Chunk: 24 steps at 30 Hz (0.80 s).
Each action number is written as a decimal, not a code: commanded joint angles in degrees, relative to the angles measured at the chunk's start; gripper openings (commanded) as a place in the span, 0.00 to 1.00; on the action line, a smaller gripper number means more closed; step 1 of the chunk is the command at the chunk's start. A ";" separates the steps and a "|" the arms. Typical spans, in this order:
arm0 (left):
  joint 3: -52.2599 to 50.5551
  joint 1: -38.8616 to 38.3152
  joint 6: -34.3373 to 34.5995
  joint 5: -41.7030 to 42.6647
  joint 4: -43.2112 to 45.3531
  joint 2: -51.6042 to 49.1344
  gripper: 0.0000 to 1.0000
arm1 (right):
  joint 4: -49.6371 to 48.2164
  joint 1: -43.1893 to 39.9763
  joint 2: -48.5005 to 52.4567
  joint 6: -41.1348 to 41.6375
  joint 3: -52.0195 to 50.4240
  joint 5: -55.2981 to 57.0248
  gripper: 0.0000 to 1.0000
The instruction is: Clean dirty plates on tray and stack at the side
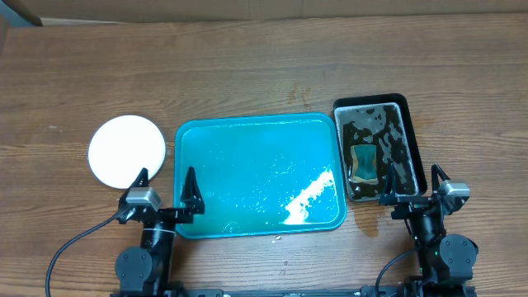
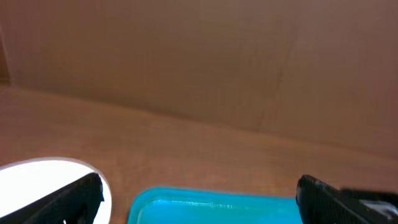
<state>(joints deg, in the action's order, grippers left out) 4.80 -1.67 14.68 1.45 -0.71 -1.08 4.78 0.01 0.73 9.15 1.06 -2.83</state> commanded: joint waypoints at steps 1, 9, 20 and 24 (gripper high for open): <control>-3.54 0.57 -1.01 -1.60 5.99 0.90 1.00 | -0.15 -0.24 -0.57 -0.22 -0.59 -0.26 1.00; -4.52 0.55 -0.98 -2.01 -3.45 0.90 1.00 | -0.15 -0.24 -0.57 -0.22 -0.59 -0.26 1.00; -4.50 0.55 -0.98 -1.88 -3.74 0.83 1.00 | -0.15 -0.24 -0.57 -0.22 -0.59 -0.26 1.00; -4.50 0.55 -0.98 -1.88 -3.74 0.83 1.00 | -0.15 -0.24 -0.57 -0.22 -0.59 -0.26 1.00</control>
<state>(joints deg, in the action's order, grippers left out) 0.47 -1.43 14.57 0.19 -4.40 -0.80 4.80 0.01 0.73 9.17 1.06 -2.79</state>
